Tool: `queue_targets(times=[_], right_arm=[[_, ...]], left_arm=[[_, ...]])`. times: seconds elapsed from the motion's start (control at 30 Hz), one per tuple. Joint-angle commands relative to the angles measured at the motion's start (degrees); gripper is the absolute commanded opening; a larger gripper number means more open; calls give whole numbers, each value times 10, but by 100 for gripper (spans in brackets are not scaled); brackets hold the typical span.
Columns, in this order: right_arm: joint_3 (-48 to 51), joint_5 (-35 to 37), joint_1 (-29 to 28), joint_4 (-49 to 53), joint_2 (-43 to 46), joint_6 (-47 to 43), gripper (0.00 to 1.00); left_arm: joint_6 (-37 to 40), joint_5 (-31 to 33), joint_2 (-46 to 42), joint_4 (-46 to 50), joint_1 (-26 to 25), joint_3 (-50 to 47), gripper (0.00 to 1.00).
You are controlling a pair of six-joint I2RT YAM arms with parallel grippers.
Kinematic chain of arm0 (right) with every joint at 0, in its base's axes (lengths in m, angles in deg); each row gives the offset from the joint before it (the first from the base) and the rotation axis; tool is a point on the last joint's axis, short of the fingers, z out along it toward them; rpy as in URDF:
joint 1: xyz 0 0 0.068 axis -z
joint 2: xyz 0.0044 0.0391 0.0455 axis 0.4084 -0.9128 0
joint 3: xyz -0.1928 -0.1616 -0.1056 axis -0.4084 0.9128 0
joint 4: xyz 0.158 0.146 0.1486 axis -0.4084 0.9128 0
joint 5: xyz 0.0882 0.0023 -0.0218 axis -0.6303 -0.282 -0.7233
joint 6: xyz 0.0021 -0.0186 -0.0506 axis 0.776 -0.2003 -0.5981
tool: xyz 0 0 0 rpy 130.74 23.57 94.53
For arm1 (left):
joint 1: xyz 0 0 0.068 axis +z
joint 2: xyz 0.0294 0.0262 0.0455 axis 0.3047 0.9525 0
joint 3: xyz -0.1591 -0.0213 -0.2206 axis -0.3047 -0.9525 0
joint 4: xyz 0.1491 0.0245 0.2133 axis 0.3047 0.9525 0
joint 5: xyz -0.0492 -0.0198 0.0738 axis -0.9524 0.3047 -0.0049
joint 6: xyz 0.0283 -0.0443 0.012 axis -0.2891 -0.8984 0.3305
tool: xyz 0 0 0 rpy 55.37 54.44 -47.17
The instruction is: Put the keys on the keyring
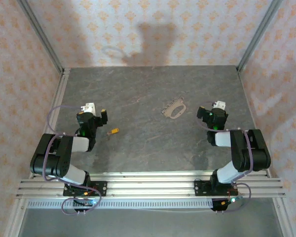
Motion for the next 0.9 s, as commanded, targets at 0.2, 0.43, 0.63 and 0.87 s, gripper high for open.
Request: queue_targets(times=[0.2,0.43,0.63,0.87], right_arm=[[-1,-4,2,-9,11,-9,99],[0,-3,2,-10,10,-9,99],[-2,-4,2,-7,9,-9,99],[-3,-4,3,-5,9,-8,99]], left_arm=[[0,10,-9,-8,-2,7,99],[17,-29,1,48,-2,44,100],[10,-43,3,54,8,48,100],[10,-43,2,55,9,49,100]])
